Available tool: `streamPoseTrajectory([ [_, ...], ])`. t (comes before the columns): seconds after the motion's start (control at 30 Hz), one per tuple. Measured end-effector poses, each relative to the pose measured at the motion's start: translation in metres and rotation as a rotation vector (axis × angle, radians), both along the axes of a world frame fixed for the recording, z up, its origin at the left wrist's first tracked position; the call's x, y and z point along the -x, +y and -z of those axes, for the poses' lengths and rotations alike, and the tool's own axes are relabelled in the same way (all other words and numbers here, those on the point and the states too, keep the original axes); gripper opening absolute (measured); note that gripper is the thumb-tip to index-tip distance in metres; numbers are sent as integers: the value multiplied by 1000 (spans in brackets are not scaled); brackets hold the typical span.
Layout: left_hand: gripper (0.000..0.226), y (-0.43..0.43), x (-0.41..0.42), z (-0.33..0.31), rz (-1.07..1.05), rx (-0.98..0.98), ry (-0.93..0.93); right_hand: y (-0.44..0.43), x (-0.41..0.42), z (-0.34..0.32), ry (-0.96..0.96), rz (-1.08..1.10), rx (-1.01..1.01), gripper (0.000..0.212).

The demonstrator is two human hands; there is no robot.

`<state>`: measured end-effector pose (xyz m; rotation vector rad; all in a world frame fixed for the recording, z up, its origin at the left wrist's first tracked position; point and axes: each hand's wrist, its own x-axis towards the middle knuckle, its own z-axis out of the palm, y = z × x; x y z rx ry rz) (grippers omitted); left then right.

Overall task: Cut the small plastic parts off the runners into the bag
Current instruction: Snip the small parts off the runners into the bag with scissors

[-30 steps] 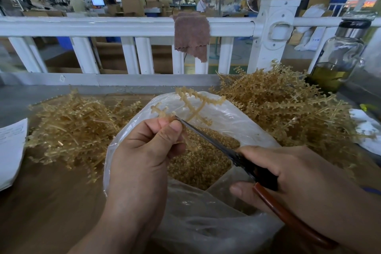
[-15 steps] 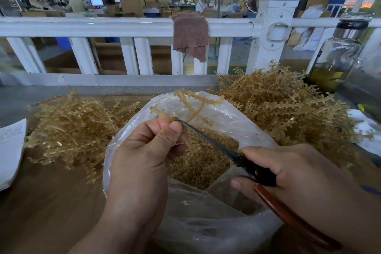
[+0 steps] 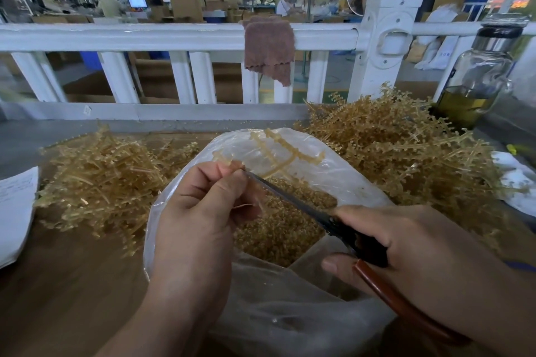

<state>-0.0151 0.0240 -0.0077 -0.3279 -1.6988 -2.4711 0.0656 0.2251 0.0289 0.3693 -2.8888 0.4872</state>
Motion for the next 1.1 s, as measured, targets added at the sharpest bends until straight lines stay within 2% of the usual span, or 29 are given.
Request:
streamPoseTrajectory([
  [0.33, 19, 1, -2, 1, -29, 40, 42, -2, 1, -1, -2, 43, 31, 51],
  [0.57, 14, 1, -6, -1, -66, 77, 83, -3, 0, -3, -20, 62, 25, 48],
  [1.1, 21, 0, -1, 3, -50, 87, 89, -5, 0, -4, -16, 57, 31, 57],
])
